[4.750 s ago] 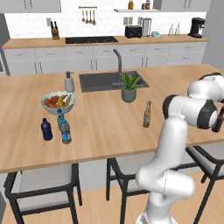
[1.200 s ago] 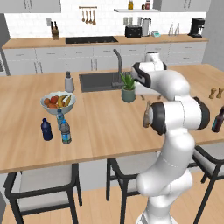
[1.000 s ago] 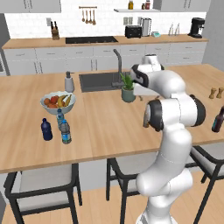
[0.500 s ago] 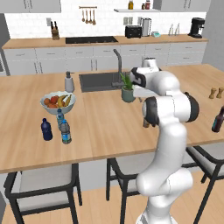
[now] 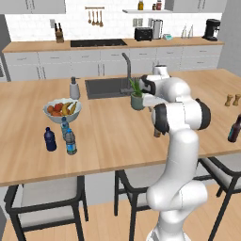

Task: Move the plastic bottles in the middle to the plastics group, and the glass bottles in the middle to the glass group.

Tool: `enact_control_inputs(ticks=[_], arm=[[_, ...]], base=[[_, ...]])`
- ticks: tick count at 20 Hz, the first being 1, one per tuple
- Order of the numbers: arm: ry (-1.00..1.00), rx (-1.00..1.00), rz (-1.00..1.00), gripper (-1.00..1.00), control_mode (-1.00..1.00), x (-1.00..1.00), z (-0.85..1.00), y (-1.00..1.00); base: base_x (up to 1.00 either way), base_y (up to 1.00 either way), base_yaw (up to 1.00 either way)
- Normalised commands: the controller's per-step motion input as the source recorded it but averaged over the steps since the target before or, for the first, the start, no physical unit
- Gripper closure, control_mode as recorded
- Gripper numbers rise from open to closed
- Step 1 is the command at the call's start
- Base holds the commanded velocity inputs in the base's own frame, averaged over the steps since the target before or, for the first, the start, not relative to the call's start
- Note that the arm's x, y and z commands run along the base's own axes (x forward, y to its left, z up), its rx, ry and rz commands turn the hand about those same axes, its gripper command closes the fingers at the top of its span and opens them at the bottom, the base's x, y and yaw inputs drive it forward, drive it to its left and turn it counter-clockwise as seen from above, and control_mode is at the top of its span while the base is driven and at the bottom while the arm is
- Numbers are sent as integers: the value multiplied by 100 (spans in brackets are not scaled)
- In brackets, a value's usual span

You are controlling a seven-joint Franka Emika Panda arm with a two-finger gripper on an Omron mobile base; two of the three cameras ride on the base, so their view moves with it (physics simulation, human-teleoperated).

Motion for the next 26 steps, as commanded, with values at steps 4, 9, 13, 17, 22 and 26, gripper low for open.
enact_control_inputs(ticks=[4, 9, 13, 17, 22, 26], arm=[[0, 0, 0, -100, -100, -14, 0, 0], [1, 0, 0, -100, -100, -15, 0, 6], [0, 1, 0, -100, -100, -16, 0, 0], [1, 0, 0, -100, -100, -8, 0, 0], [0, 0, 0, -100, -100, -4, 0, -2], [1, 0, 0, -100, -100, -3, 0, 0]], base=[[0, 0, 0], [0, 0, 0], [0, 0, 0], [0, 0, 0], [0, 0, 0], [0, 0, 0]])
